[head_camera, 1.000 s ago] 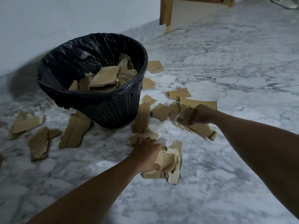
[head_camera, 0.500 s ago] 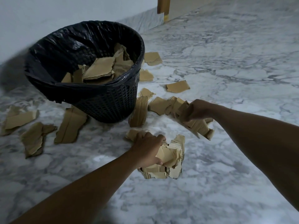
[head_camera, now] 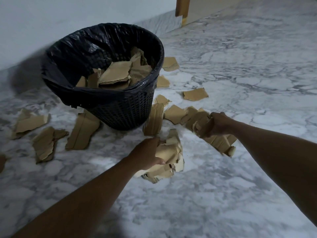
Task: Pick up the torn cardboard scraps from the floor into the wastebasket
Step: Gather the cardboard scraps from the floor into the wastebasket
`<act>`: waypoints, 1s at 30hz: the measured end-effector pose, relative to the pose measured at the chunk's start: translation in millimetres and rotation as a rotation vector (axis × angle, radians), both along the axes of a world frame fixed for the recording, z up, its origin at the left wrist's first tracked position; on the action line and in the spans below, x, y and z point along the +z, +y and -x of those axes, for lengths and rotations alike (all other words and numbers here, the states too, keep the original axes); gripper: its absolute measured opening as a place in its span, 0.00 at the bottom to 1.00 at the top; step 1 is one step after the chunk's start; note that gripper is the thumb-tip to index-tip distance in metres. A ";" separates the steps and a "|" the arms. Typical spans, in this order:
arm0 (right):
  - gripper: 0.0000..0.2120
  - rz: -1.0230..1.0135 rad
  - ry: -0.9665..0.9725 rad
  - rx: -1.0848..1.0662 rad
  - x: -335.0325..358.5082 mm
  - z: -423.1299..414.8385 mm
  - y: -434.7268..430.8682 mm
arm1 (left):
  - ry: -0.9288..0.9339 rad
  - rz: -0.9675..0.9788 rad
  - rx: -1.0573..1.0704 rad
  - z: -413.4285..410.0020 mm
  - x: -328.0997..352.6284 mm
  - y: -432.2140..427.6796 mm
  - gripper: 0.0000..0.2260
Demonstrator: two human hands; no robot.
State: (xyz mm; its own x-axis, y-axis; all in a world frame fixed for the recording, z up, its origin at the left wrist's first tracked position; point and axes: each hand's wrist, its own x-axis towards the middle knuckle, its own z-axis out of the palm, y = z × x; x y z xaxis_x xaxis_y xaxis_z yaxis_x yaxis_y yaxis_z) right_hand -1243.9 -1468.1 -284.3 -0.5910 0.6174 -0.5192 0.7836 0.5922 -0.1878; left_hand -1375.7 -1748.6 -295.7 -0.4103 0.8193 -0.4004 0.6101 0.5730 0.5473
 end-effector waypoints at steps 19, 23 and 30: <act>0.15 0.214 0.282 -0.054 10.9 66.9 -21.0 | 0.076 0.286 0.032 16.6 -6.6 -4.3 0.35; 0.26 0.126 0.277 -0.029 0.7 101.3 -32.5 | 0.072 0.306 -0.022 15.2 1.1 -1.2 0.34; 0.18 0.039 0.230 0.040 -8.7 104.3 -41.0 | 0.173 0.043 -0.139 29.3 0.7 25.5 0.39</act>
State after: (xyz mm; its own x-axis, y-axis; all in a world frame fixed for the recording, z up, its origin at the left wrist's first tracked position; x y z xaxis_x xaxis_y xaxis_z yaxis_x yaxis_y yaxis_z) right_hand -1348.2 -1509.1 -293.0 -0.7201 0.5735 -0.3906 0.6936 0.6105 -0.3822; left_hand -1405.1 -1723.0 -294.9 -0.3605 0.8565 -0.3695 0.7674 0.4975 0.4045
